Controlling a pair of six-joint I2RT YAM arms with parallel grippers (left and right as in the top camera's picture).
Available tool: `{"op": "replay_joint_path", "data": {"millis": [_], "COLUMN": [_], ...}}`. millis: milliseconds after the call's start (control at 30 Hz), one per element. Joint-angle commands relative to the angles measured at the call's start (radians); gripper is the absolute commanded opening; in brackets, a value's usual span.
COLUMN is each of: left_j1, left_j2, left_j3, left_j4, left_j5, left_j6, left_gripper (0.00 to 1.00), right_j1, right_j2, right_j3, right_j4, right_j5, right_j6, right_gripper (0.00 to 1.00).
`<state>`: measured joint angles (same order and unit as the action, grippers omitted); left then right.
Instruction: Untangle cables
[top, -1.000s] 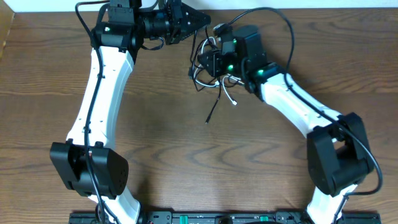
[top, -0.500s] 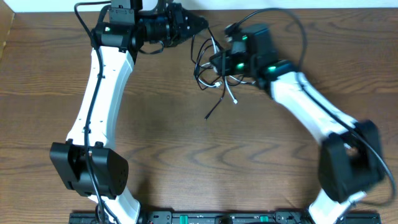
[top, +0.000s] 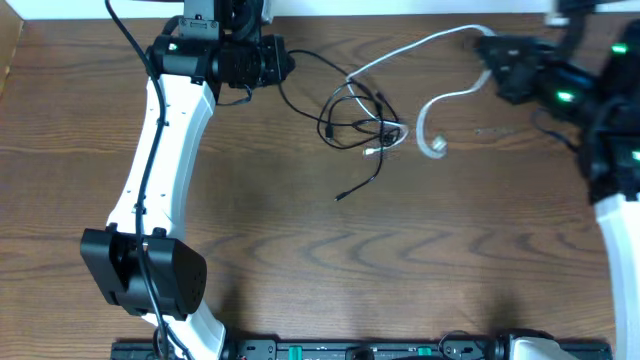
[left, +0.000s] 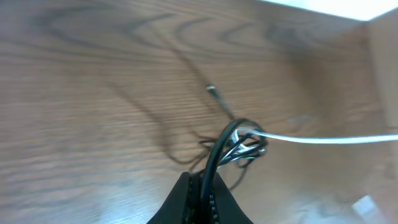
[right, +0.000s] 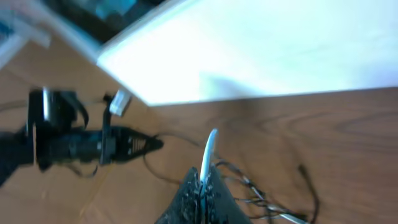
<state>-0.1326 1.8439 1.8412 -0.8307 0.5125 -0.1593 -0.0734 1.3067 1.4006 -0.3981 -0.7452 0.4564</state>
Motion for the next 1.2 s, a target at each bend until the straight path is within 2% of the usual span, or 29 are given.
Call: {"op": "replay_joint_path", "data": {"millis": [0,100,233,400,767,967,1100,1167], "left_j1": [0.005,0.005,0.005,0.005,0.005,0.005,0.005,0.005], "left_j2": [0.013,0.023,0.029,0.03,0.03,0.03,0.03,0.03], "left_j3": [0.008,0.008,0.008,0.008,0.008,0.008,0.008,0.008], "left_j4": [-0.013,-0.005,-0.005,-0.003,0.017,0.016,0.016,0.016], "left_j5": [-0.172,-0.221,-0.298,-0.297,-0.296,-0.296,-0.296,-0.291], "left_j6": [0.036,0.037,0.044,0.059,0.077,0.076,0.076,0.076], "left_gripper": [0.07,0.08,0.08,0.07,0.07,0.08,0.07,0.07], "right_j1": [-0.118,-0.179,-0.25,-0.296,-0.463,-0.472,-0.46,-0.451], "right_j2": [-0.039,-0.037,-0.034,0.011,0.239,0.306,0.325,0.334], "right_j3": [0.005,0.005,0.005,0.005,0.005,0.013,0.17,0.251], "right_j4": [-0.016,-0.063,-0.197,-0.26,-0.351,-0.286,-0.366,-0.394], "right_j5": [-0.032,0.023,0.344,0.578,0.552,0.491,0.501,0.414], "right_j6": [0.019,0.018,0.011,-0.008,0.022,0.018,-0.016,-0.08], "right_gripper": [0.01,0.01,0.01,0.01,0.01,0.01,0.01,0.01]}}
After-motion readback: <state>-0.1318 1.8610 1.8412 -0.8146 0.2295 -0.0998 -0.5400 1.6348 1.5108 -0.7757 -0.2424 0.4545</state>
